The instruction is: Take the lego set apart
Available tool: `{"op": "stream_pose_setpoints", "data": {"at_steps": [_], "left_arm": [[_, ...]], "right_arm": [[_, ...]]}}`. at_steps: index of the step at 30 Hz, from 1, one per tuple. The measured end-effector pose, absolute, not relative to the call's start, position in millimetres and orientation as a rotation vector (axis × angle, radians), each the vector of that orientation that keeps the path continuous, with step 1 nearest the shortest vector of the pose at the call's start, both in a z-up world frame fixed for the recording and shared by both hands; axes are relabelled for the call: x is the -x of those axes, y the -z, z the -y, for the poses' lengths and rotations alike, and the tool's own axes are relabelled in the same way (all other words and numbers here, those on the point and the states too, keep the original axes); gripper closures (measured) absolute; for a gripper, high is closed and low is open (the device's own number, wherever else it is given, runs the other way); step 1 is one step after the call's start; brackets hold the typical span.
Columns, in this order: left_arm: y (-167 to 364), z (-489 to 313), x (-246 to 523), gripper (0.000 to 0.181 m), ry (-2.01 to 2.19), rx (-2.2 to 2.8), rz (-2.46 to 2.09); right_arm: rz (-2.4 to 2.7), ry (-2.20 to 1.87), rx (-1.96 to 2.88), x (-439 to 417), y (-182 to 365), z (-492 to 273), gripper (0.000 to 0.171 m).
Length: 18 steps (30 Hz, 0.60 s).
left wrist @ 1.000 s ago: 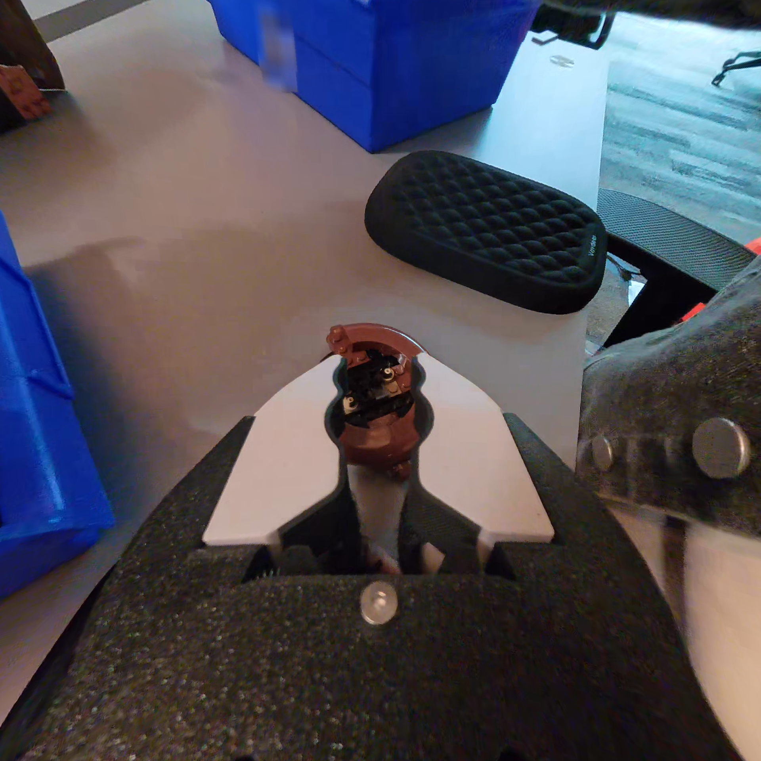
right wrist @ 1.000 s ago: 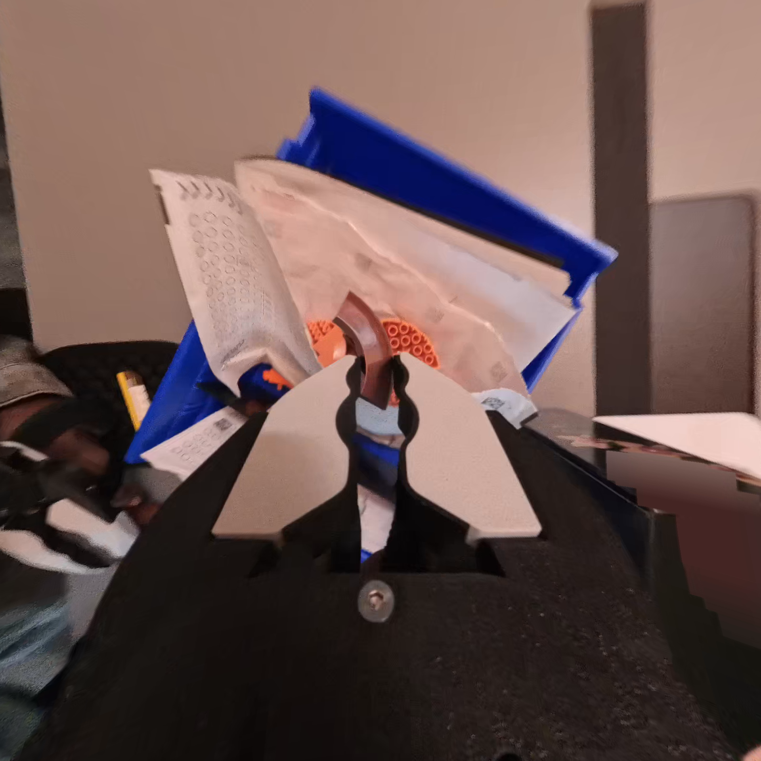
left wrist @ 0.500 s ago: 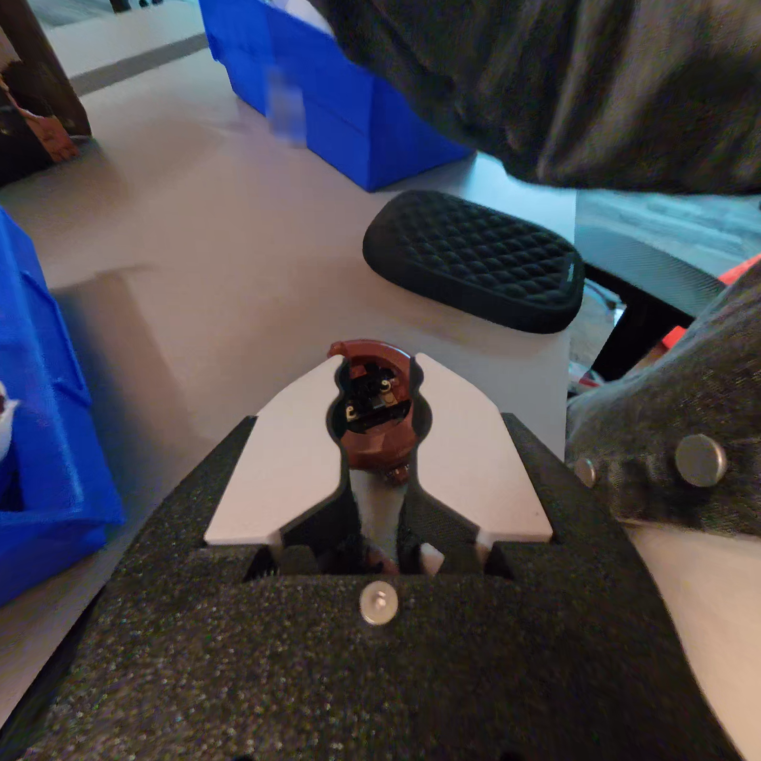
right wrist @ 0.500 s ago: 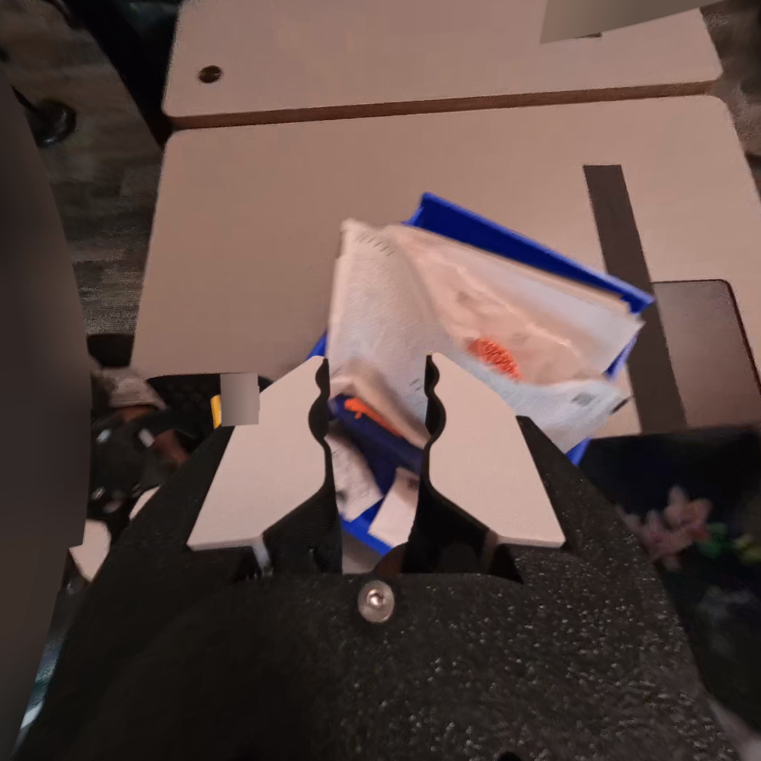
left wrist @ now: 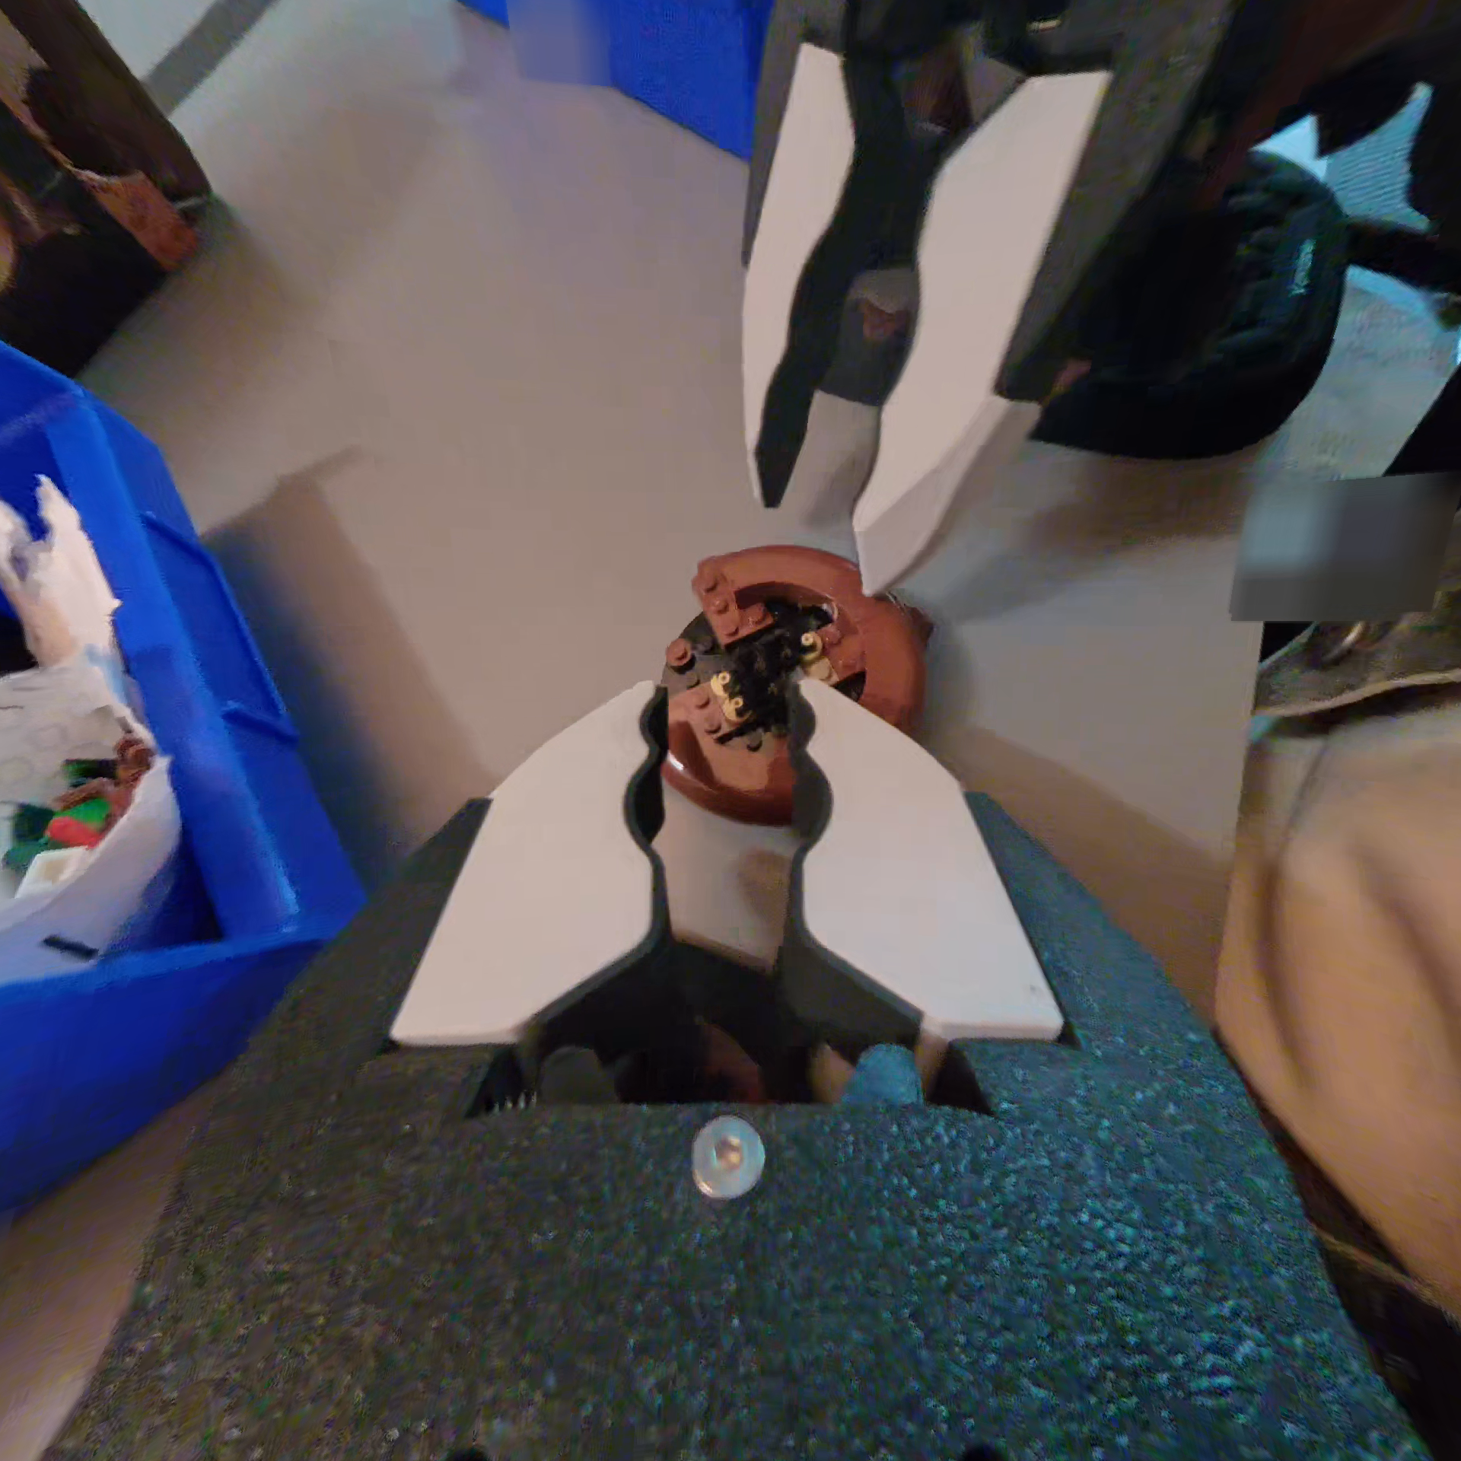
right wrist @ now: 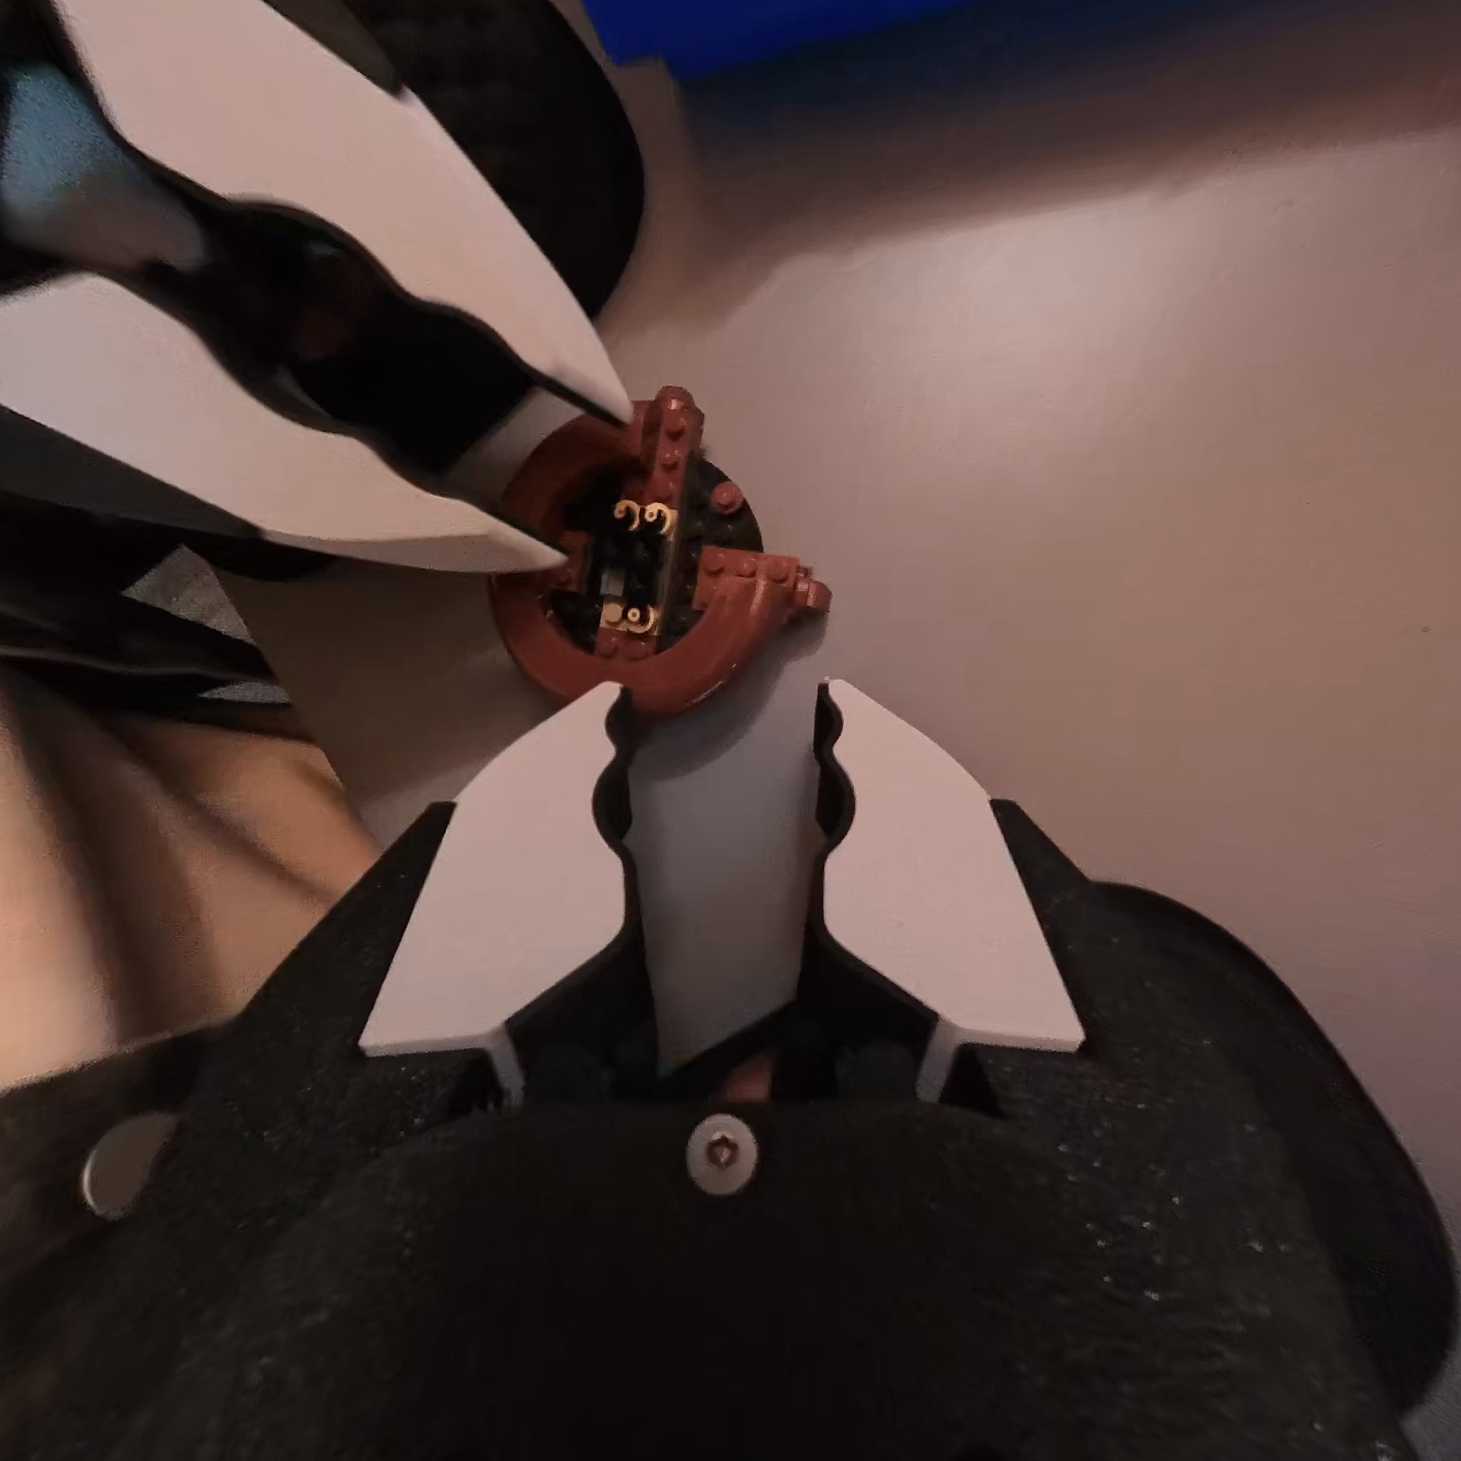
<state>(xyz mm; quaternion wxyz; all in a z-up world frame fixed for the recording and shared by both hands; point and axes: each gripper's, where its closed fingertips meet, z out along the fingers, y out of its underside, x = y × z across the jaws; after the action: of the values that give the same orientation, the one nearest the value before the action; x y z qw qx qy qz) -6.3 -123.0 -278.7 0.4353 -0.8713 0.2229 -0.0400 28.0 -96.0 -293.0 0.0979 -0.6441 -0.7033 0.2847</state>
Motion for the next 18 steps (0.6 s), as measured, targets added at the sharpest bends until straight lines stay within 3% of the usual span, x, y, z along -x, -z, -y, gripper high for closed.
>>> {"op": "stream_pose_setpoints", "data": {"at_steps": [6, 12, 18], "left_arm": [[290.8, 125.3, 4.4, 0.159, 0.132, 2.302, -0.447], [290.5, 129.8, 5.7, 0.159, 0.033, 2.293, -0.293], [267.5, 123.9, 11.4, 0.154, 0.051, 2.186, -0.429]], "right_arm": [[2.134, -0.886, 1.848, -14.9, 290.6, 97.3, 0.146], [2.145, -0.833, 1.826, -4.0, 281.6, 94.5, 0.144], [2.089, -0.867, 1.915, -7.8, 300.5, 115.3, 0.138]]}}
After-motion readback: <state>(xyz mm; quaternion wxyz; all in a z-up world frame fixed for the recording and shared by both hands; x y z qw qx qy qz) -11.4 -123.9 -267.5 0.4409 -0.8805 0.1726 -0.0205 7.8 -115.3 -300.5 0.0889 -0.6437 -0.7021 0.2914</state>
